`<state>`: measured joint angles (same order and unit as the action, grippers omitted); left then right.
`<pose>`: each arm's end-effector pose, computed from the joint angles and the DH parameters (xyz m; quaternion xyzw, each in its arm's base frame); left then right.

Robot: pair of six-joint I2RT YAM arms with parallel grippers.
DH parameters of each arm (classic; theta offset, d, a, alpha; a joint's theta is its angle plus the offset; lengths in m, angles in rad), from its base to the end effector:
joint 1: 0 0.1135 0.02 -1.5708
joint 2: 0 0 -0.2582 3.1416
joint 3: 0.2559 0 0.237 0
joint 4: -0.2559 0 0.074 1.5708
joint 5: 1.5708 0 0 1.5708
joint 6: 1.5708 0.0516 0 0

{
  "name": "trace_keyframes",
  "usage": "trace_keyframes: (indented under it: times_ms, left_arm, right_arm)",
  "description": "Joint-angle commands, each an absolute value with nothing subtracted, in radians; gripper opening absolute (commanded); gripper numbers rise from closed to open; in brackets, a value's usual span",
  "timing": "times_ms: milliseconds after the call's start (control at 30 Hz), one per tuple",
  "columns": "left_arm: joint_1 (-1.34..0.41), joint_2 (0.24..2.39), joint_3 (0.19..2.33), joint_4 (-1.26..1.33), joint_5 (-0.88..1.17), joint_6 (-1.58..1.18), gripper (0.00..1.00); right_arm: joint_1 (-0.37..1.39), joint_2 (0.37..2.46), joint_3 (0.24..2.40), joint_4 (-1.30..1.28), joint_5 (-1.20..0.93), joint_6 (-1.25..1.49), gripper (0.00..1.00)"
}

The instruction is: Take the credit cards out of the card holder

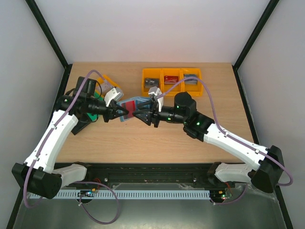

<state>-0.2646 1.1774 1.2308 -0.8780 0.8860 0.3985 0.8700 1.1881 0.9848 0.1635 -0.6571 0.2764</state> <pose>0.2011 -0.0959 0.3458 0.4216 0.7446 -0.3762 0.3553 0.1533 0.2305 0.3609 -0.4134 0.5872 0.5511 0.4248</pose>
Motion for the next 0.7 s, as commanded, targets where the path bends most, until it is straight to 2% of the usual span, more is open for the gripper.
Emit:
trace_keyframes:
  times_ms: [0, 333, 467, 667]
  left_arm:
    - [-0.272, 1.153, 1.279, -0.973, 1.032, 0.517, 0.02]
    - [-0.272, 1.147, 1.323, -1.07, 1.087, 0.624, 0.02]
    - [-0.272, 1.15, 1.323, -1.071, 1.092, 0.629, 0.02]
    - [-0.272, 1.152, 1.316, -1.057, 1.084, 0.616, 0.02]
  right_arm:
    - [0.849, 1.197, 0.977, 0.261, -0.686, 0.315, 0.45]
    - [0.793, 1.212, 0.952, 0.263, -0.717, 0.36, 0.44]
    - [0.787, 1.244, 0.963, 0.257, -0.738, 0.364, 0.38]
    - [0.793, 1.285, 0.962, 0.327, -0.9, 0.385, 0.27]
